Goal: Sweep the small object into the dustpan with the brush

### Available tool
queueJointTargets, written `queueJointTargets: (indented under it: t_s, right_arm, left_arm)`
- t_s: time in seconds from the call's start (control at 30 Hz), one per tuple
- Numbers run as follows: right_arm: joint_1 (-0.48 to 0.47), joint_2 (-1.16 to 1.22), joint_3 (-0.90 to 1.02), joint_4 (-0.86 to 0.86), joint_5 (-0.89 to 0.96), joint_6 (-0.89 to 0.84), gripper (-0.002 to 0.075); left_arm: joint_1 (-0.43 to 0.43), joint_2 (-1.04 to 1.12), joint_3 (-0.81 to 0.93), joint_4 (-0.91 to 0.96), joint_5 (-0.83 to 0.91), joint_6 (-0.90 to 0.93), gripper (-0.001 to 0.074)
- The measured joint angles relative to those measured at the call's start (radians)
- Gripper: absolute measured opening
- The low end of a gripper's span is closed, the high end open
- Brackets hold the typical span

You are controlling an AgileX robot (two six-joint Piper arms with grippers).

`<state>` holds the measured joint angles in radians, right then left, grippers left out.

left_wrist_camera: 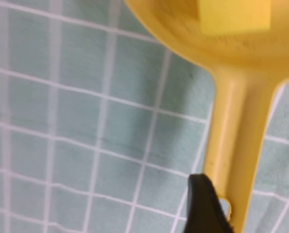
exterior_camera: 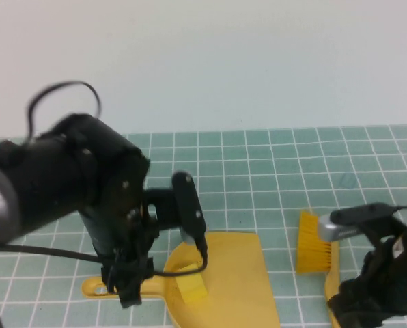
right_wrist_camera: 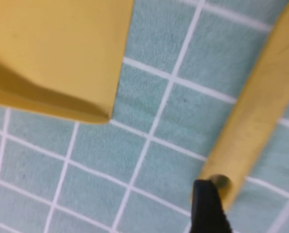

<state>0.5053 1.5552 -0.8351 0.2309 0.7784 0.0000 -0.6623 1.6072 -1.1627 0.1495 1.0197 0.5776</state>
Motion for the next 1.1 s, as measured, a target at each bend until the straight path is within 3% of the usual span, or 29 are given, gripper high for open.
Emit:
queueJointTargets:
  t_s: [0.1, 0.2, 0.27, 0.33, 0.43, 0.57, 0.83, 1.1]
  right_arm:
    - [0.000, -0.087, -0.021, -0.043, 0.033, 0.000, 0.0388]
    - [0.000, -0.179, -0.057, -0.086, 0.094, 0.000, 0.0351]
    - [0.000, -0.235, -0.085, -0.125, 0.154, -0.009, 0.0267]
    - [0.000, -0.287, -0.101, -0.176, 0.198, -0.014, 0.0135]
    - [0.000, -0.379, -0.107, -0.258, 0.228, -0.007, 0.0039]
    - [0.000, -0.535, -0.107, -0.334, 0.192, 0.044, 0.0006]
    - [0.000, -0.793, 0.057, -0.528, -0.064, 0.236, -0.0001]
    - [0.000, -1.031, 0.356, -0.748, -0.161, 0.569, -0.0001]
  left_arm:
    - [0.000, -0.060, -0.041, -0.035, 0.017, -0.041, 0.0354]
    - [0.000, -0.121, -0.082, -0.094, 0.042, -0.069, 0.0270]
    - [0.000, -0.162, -0.106, -0.125, 0.057, -0.070, 0.0184]
    - [0.000, -0.213, -0.118, -0.149, 0.067, -0.073, 0.0083]
    - [0.000, -0.288, -0.119, -0.187, 0.073, -0.096, 0.0024]
    - [0.000, -0.363, -0.119, -0.237, 0.081, -0.155, 0.0005]
    - [0.000, -0.419, -0.107, -0.196, 0.018, -0.501, 0.0000]
    - [0.000, -0.438, 0.042, -0.229, -0.172, -0.528, 0.0000]
